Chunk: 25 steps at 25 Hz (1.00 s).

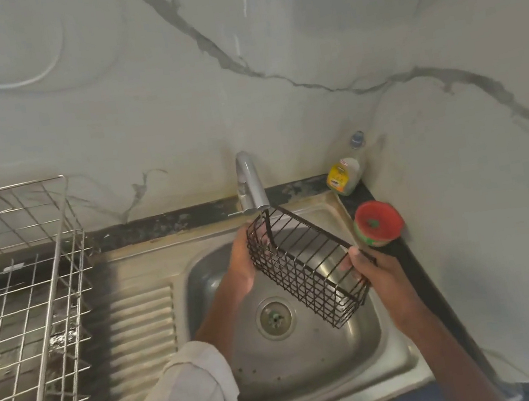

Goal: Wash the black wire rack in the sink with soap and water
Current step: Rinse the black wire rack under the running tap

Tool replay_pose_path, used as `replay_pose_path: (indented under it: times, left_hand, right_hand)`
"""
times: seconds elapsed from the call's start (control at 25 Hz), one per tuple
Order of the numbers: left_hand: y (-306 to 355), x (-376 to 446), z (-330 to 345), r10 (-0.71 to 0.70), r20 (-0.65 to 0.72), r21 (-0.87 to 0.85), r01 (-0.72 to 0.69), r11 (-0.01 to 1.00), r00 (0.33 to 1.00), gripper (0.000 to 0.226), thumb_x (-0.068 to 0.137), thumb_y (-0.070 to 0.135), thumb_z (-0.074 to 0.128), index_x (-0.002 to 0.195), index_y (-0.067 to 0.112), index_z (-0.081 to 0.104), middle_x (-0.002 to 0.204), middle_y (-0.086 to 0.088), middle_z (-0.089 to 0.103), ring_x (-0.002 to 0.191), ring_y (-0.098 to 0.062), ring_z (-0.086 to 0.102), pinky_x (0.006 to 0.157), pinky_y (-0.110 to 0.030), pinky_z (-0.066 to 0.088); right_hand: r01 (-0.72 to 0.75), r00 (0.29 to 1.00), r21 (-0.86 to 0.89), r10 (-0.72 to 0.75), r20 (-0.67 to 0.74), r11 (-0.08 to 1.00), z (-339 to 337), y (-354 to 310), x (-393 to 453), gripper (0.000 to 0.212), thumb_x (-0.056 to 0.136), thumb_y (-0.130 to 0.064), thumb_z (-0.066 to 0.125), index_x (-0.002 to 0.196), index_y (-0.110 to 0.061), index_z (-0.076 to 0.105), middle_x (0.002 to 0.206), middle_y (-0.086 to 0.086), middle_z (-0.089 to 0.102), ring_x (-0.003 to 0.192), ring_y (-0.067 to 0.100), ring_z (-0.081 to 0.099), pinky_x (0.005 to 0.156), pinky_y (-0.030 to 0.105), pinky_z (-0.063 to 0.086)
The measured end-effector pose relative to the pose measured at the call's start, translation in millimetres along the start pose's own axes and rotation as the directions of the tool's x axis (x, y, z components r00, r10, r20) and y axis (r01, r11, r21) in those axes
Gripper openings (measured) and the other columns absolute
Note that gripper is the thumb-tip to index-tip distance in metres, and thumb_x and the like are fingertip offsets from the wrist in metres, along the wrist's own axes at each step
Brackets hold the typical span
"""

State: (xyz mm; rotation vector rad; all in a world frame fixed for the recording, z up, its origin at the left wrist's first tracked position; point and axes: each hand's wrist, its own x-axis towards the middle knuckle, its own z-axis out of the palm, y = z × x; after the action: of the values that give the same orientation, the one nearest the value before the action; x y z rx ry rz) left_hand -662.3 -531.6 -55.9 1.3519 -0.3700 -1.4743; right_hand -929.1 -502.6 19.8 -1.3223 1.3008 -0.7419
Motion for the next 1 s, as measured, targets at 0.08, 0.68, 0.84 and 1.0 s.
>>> replay_pose_path:
  times: [0.08,0.68,0.84,1.0]
  left_hand:
    - [1.9,2.9,-11.2,0.073,0.026,0.103,-0.075,0.992,0.997,0.043,0.109,0.053,0.046,0.104,0.02,0.074,0.084,-0.001,0.071,0.076,-0.021,0.066,0.08,-0.037,0.056]
    - [12.3,-84.0,-84.4,0.359,-0.023,0.451,-0.311,0.837,0.933,0.074,0.074,0.021,0.098,0.137,0.027,0.059,0.121,-0.001,0.062,0.118,-0.016,0.064,0.104,-0.03,0.054]
    - [11.3,-107.2,-81.8,0.576,-0.096,0.57,-0.43,0.701,0.812,0.081,0.063,0.039,0.099,0.129,0.043,0.052,0.136,0.006,0.052,0.13,-0.003,0.051,0.11,-0.015,0.038]
    - [24.4,-128.9,-75.4,0.714,-0.042,0.681,-0.503,0.533,0.699,0.086,0.067,0.032,0.101,0.134,0.036,0.047,0.135,0.01,0.047,0.129,0.01,0.044,0.104,-0.002,0.031]
  right_hand:
    - [-0.04,0.998,-0.035,0.041,0.047,0.999,-1.7,13.3,-0.7,0.028,0.104,-0.027,0.06,0.087,-0.011,0.076,0.079,0.005,0.07,0.075,0.015,0.063,0.078,0.032,0.048]
    - [-0.258,0.954,-0.118,0.234,-0.185,0.959,76.4,58.0,27.8,0.03,0.095,-0.005,0.06,0.098,-0.031,0.076,0.09,-0.003,0.077,0.081,0.014,0.074,0.066,0.032,0.06]
    - [-0.341,0.937,0.009,0.341,-0.08,0.94,109.3,40.5,56.1,0.031,0.098,-0.011,0.054,0.116,-0.025,0.074,0.099,0.001,0.078,0.088,0.018,0.074,0.062,0.029,0.054]
    - [-0.529,0.84,0.176,0.542,-0.033,0.83,125.8,23.9,73.2,0.036,0.099,-0.022,0.044,0.131,-0.017,0.058,0.124,0.012,0.063,0.108,0.029,0.056,0.074,0.037,0.046]
